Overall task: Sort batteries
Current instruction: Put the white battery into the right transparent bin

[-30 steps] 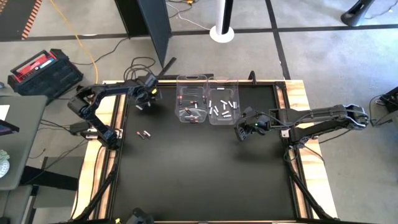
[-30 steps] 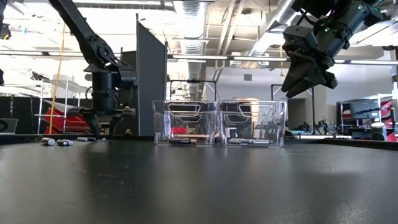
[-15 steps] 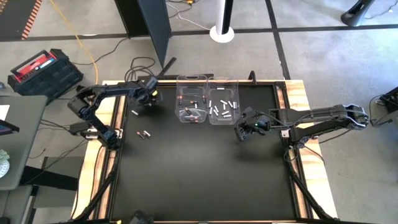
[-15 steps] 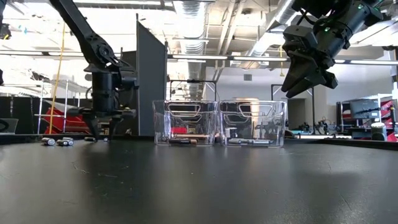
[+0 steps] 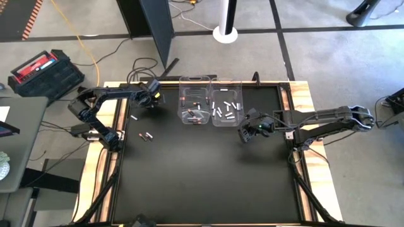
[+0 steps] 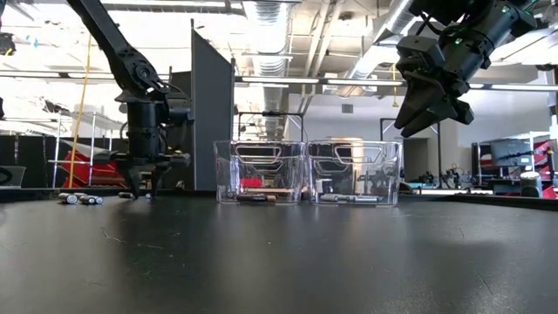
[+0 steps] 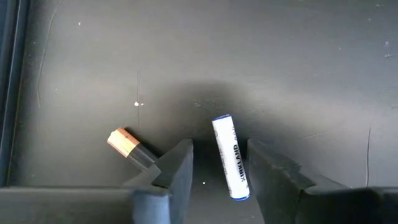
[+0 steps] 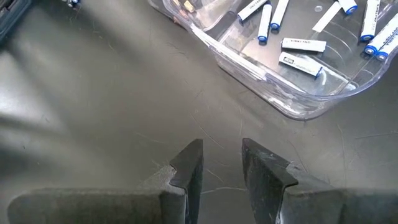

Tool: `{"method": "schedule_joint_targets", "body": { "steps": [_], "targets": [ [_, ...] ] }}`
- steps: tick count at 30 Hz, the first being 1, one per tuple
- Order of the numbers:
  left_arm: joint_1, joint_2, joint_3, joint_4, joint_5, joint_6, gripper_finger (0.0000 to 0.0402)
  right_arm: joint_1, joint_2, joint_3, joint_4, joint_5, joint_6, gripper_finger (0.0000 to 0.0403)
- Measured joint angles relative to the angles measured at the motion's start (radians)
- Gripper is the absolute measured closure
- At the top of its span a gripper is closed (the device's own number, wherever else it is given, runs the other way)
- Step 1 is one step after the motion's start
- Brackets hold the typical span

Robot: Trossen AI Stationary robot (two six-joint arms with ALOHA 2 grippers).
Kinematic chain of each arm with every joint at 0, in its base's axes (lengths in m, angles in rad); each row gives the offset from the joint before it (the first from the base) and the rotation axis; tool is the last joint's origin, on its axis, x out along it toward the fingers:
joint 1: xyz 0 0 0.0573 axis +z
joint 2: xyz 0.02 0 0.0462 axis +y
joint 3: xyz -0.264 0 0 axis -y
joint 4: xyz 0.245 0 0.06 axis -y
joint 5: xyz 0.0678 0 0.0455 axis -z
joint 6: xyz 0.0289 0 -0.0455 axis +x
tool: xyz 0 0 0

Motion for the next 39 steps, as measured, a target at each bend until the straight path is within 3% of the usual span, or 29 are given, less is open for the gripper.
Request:
{"method": "schedule_joint_targets", "body": {
  "steps": [10, 17, 30, 39],
  "targets": [
    [-0.001, 0.002, -0.001, 0.002, 0.004, 0.048, 0.0335, 0.0, 0.0, 0.0, 0.0, 0.0, 0.0, 0.0276],
    [-0.003, 0.002, -0.001, -0.005, 0.004, 0.065, 0.0365, 0.0, 0.0, 0.0, 0.0, 0.0, 0.0, 0.0276],
    [-0.003, 0.001, 0.007, -0.014, 0.032, 0.142, 0.0363, -0.001, 0.0, 0.0, 0.0, 0.0, 0.0, 0.0276],
    [-0.007, 0.005, 0.117, -0.078, 0.056, 0.312, 0.0362, -0.001, 0.0, 0.0, 0.0, 0.0, 0.036, 0.0276]
  ]
}}
